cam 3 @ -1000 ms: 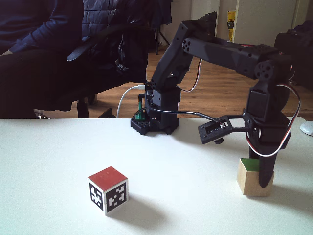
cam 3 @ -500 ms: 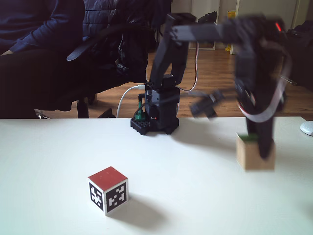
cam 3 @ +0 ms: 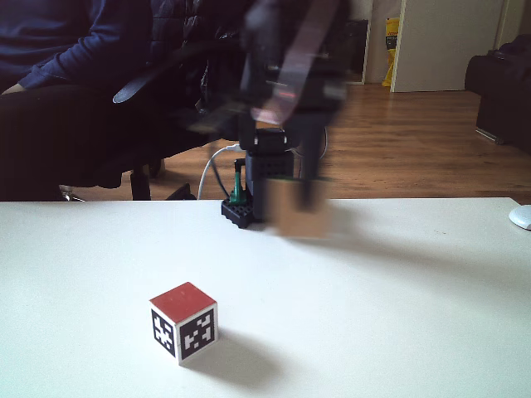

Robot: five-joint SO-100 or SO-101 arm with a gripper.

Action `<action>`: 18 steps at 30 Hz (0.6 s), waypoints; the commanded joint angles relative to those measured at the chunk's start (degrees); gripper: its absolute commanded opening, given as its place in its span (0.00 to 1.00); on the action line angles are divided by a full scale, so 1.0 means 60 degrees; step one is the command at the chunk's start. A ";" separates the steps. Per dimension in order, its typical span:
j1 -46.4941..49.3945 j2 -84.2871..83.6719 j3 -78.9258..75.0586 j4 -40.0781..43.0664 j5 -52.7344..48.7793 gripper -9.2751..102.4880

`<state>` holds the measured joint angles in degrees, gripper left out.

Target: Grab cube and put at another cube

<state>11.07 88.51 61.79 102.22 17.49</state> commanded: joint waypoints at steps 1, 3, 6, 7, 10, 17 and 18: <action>0.1230 0.0630 0.0308 0.0044 -0.0776 0.16; 0.1875 0.0630 0.0586 0.0029 -0.1201 0.16; 0.2666 0.0542 0.0791 0.0000 -0.1714 0.16; 0.2871 0.0513 0.0820 0.0029 -0.1846 0.16; 0.3325 0.0425 0.0879 0.0161 -0.2227 0.16; 0.3809 0.0352 0.0996 0.0161 -0.2666 0.16; 0.3809 0.0337 0.1011 0.0117 -0.2710 0.16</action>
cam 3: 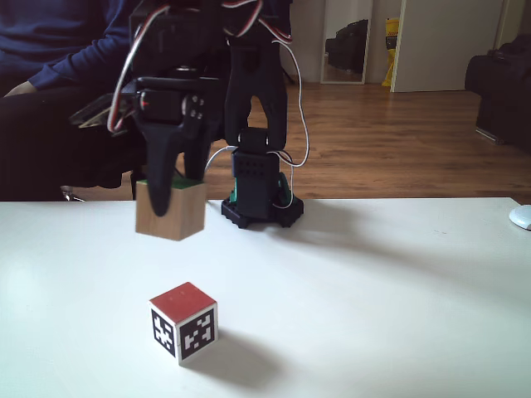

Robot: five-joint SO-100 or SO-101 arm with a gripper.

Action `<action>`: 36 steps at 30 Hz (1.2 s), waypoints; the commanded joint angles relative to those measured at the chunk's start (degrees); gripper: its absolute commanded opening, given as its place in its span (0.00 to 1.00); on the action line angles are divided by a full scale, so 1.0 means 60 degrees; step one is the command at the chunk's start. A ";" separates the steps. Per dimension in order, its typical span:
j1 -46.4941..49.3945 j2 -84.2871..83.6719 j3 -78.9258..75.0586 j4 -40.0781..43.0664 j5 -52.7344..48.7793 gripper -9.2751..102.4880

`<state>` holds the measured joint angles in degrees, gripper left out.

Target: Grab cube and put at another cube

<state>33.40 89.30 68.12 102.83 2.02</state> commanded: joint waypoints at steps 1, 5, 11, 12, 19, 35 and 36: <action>0.0088 0.0161 -0.0044 -0.0029 -0.0132 0.16; -0.0059 -0.0103 -0.0176 -0.0161 0.0015 0.16; -0.0352 -0.0776 -0.0469 -0.0337 0.0352 0.16; -0.0396 -0.0923 -0.0557 -0.0366 0.0396 0.16; -0.0674 -0.1890 -0.1421 -0.0396 0.0688 0.16; -0.0747 -0.3413 -0.2505 -0.0366 0.0879 0.15; -0.0747 -0.3486 -0.2520 -0.0366 0.0879 0.15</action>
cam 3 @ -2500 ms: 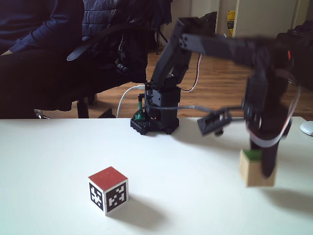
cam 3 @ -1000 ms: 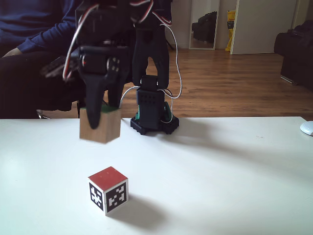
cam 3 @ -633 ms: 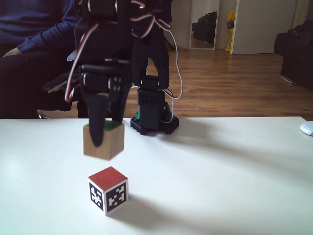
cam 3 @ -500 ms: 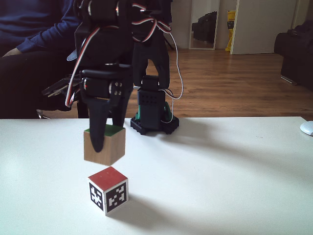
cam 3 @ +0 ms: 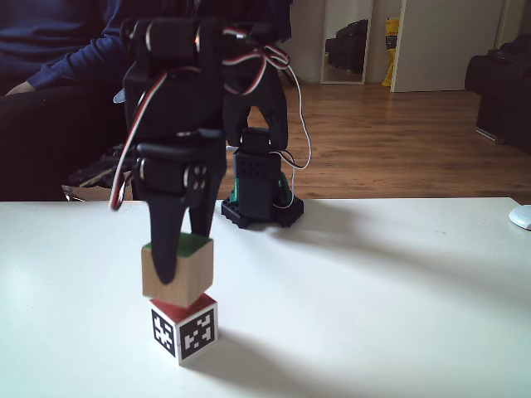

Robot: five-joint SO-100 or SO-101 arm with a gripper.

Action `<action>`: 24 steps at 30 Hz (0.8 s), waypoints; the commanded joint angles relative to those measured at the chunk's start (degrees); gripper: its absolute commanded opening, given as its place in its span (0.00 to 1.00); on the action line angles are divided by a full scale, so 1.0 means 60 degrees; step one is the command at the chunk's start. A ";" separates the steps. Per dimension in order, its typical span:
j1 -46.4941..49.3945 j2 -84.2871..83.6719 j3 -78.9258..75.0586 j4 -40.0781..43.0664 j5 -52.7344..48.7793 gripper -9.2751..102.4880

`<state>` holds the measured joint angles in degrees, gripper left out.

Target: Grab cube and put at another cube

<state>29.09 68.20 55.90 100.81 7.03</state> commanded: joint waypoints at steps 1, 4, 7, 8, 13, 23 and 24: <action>-0.0029 -0.0044 -0.0498 -0.0015 0.0044 0.15; -0.0015 -0.0176 -0.0527 0.0015 0.0015 0.15; -0.0015 -0.0190 -0.0513 0.0029 -0.0029 0.15; 0.0000 -0.0190 -0.0513 0.0029 -0.0044 0.15; 0.0044 -0.0205 -0.0527 0.0029 -0.0117 0.16; 0.0073 -0.0205 -0.0527 0.0088 -0.0161 0.22; 0.0059 -0.0205 -0.0513 0.0103 -0.0161 0.23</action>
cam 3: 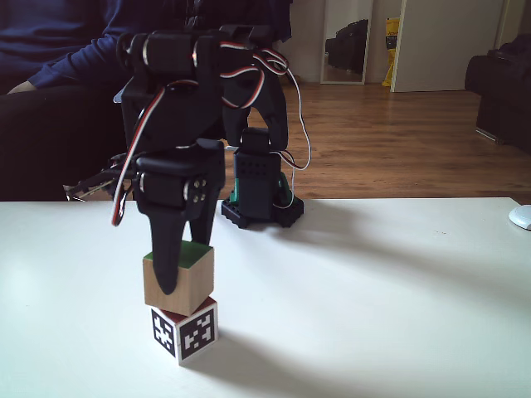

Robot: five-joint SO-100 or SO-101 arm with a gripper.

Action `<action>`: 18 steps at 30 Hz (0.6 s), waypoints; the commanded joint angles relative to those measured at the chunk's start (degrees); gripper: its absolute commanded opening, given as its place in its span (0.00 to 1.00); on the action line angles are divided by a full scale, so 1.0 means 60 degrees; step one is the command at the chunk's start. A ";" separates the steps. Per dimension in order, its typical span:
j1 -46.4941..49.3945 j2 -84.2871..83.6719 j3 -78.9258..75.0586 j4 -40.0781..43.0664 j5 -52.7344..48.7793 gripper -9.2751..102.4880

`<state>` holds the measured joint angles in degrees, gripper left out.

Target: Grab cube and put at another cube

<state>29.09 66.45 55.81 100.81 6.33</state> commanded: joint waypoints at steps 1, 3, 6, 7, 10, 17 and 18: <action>0.0059 0.0088 -0.0483 0.0103 -0.0044 0.24; 0.0044 0.0088 -0.0483 0.0132 -0.0029 0.25; 0.0000 0.0088 -0.0425 0.0176 0.0000 0.27; 0.0000 0.0088 -0.0410 0.0176 0.0000 0.27; -0.0015 0.0088 -0.0352 0.0190 0.0044 0.30; -0.0044 0.0073 -0.0322 0.0190 0.0117 0.39; -0.0044 0.0073 -0.0322 0.0205 0.0117 0.40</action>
<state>29.09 66.45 55.72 101.60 6.86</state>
